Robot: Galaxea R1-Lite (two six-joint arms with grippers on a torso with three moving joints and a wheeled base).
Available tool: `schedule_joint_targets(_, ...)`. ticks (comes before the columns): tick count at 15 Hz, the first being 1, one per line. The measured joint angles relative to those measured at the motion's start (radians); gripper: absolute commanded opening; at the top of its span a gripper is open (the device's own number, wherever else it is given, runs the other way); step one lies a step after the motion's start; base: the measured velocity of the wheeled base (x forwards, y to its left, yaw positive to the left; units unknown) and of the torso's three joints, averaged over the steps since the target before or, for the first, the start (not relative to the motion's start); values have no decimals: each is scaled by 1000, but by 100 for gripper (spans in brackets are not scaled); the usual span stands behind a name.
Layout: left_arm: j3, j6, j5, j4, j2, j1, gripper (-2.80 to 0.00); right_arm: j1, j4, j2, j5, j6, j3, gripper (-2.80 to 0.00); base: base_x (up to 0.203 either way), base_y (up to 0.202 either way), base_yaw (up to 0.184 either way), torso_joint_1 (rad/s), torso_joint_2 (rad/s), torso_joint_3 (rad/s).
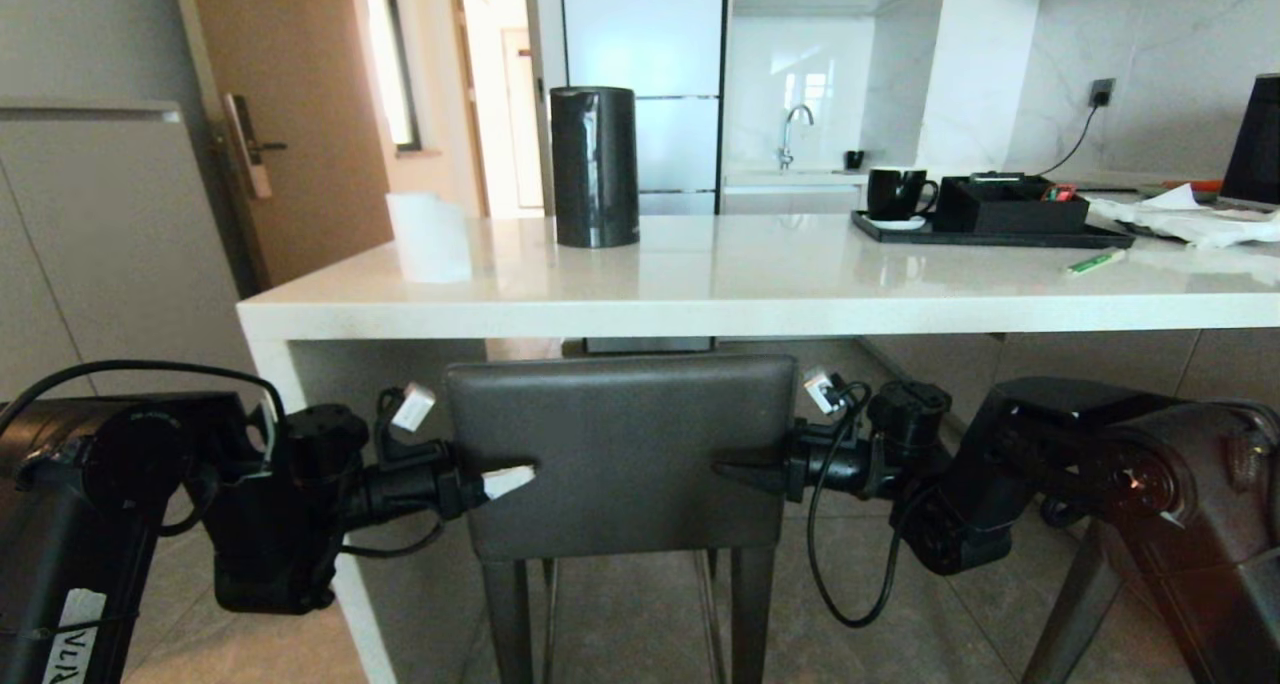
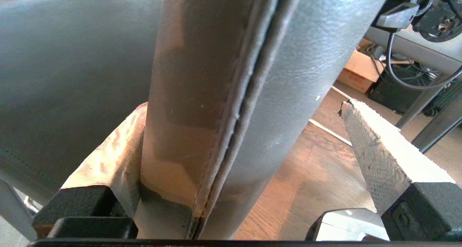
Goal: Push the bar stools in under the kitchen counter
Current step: Pull the gray chair out from under the dining table
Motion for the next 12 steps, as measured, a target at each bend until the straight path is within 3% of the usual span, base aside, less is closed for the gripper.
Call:
schedule_joint_targets(4,1,2,3,0,1,-4,0,0,0,2,0,0,-6,0,-16,0,0,1,-1,0)
schedule_joint_targets(12,10,3,3,0,-5,-19,0,0,1,4,0,2,-8,0,-191,0,-3,2,1,2)
